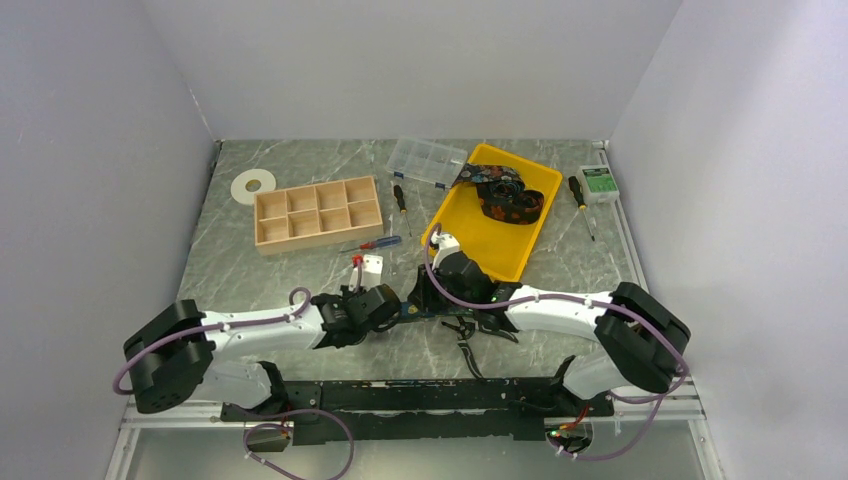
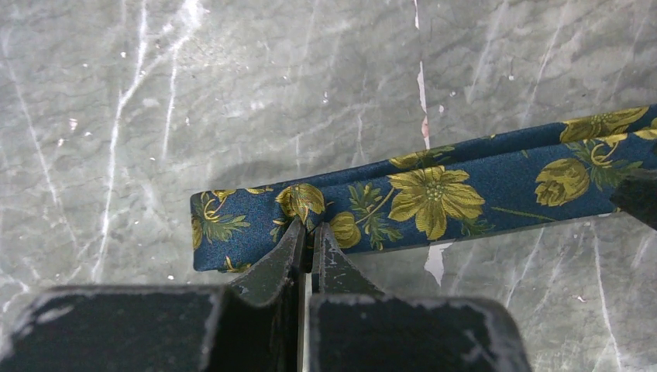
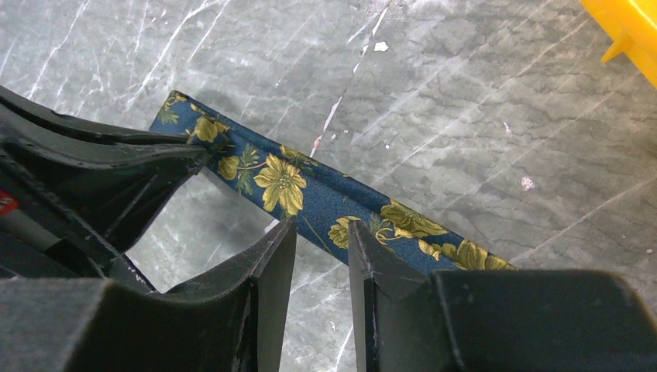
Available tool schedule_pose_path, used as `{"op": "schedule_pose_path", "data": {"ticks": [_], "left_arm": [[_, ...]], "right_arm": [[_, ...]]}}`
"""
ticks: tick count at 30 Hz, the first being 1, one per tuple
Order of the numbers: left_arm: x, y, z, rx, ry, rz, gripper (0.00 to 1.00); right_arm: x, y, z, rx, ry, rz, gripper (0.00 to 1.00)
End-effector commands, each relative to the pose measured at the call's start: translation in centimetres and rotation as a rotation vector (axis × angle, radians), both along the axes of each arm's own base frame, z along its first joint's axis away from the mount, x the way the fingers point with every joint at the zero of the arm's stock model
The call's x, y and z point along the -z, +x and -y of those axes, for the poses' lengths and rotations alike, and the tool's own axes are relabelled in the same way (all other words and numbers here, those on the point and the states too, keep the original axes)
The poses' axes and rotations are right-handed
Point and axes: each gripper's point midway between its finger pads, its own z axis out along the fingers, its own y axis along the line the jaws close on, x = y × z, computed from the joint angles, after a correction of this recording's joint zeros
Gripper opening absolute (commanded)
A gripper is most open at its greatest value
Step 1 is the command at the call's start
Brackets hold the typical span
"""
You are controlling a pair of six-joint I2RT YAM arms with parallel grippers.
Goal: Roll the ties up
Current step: Roll the tie at the center of the board.
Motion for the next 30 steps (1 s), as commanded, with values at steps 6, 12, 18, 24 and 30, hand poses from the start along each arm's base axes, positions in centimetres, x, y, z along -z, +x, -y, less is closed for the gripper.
{"op": "schedule_pose_path", "data": {"ticks": [6, 12, 18, 24, 30], "left_arm": [[0.2, 0.0, 2.8, 0.060, -0.071, -0.029, 0.04], [-0.1, -0.2, 3.0, 0.072, -0.102, -0.031, 0.24], [-0.3, -0.6, 2.8, 0.066, -0.123, -0.035, 0.34], [-0.9, -0.8, 2.8, 0.065, -0.155, -0.033, 0.39], [-2.7, -1.0, 2.4, 0.056, -0.206, -0.007, 0.44]], "right_arm": [[-1.2, 0.5, 0.7, 0.020, -0.002, 0.046, 0.36], [-1.2, 0.5, 0.6, 0.020, -0.001, 0.044, 0.36], [-1.0, 0.5, 0.6, 0.022, 0.000, 0.035, 0.36], [-0.8, 0.3, 0.4, 0.013, 0.002, 0.023, 0.36], [-1.2, -0.3, -0.9, -0.030, 0.044, -0.012, 0.46]]}}
